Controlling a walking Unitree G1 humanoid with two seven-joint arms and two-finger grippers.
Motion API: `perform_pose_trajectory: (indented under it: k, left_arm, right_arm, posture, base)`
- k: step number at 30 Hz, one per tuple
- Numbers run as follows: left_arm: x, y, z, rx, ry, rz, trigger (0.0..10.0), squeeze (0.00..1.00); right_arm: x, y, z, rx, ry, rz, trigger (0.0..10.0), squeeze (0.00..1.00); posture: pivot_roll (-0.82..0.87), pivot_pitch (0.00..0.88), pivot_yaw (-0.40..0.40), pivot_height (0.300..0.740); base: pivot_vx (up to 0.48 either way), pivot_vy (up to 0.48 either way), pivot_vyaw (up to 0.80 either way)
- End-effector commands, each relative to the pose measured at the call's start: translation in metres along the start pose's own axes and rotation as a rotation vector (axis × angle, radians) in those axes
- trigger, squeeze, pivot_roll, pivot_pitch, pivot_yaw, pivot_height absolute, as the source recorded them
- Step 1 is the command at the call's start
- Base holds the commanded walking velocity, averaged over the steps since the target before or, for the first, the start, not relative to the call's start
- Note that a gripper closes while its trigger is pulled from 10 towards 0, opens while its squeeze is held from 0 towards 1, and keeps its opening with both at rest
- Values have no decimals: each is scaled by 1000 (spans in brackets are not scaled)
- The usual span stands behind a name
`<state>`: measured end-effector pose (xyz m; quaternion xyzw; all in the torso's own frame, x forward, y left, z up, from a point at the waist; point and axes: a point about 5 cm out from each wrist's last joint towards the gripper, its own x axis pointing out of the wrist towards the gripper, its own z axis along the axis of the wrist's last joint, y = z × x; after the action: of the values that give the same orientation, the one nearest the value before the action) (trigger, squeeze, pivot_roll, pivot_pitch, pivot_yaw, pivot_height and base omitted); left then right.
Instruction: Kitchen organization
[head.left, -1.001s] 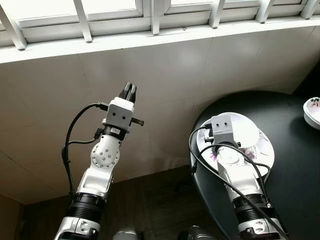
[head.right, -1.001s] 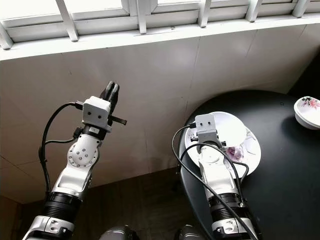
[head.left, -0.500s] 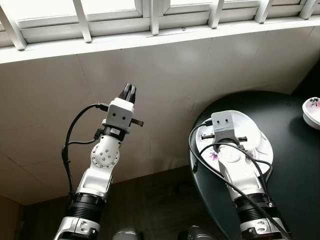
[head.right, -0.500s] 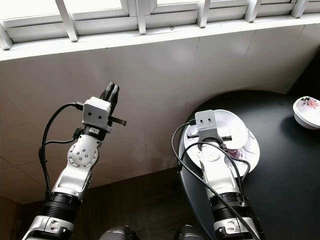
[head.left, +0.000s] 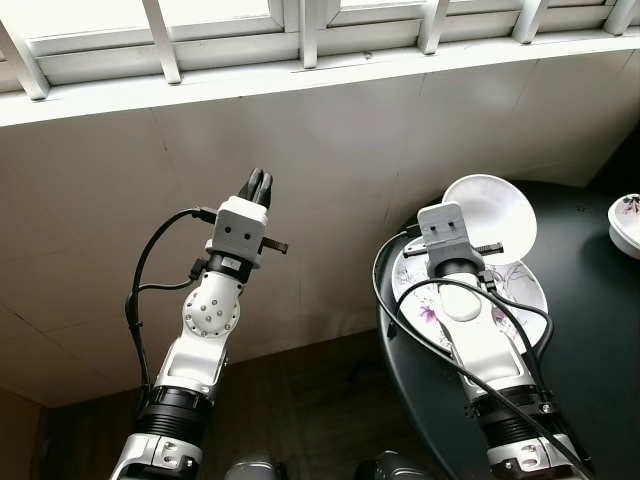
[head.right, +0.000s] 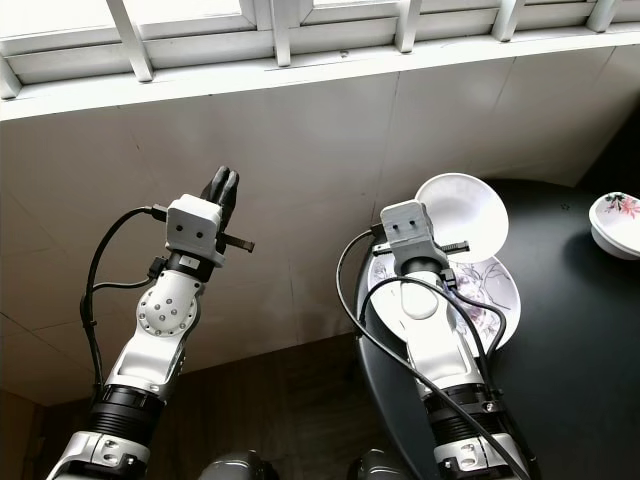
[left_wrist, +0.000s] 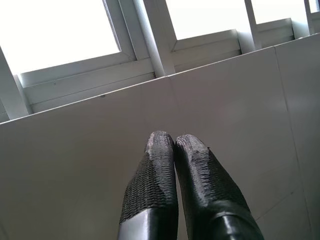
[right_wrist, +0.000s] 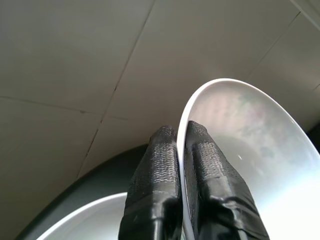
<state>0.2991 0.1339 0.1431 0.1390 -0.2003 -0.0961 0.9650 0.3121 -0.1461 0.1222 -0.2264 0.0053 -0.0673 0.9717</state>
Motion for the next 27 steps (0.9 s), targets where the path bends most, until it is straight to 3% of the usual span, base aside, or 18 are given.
perform_pose_trajectory:
  k: [1, 4, 22, 27]
  left_arm:
    - [1, 2, 1, -12, 1, 6, 10000, 0]
    - [2, 2, 1, -16, 6, 3, 10000, 0]
    - [3, 2, 3, -26, -11, -5, 10000, 0]
    - [2, 0, 6, -32, -35, -14, 10000, 0]
  right_arm:
    - [1, -5, 9, 2, -52, -31, 0, 0]
    - [0, -5, 10, 0, -61, -36, 0, 0]
    - [-1, -4, 15, 12, -104, -37, 0, 0]
    - [-1, -2, 16, 28, -111, -26, 0, 0]
  posture:
    - [153, 0, -30, 740]
    - [154, 0, -30, 740]
    - [153, 0, -27, 740]
    - [156, 0, -29, 740]
  base:
    - [0, 0, 0]
    - [0, 0, 0]
    - [0, 476, 0]
    - [0, 0, 0]
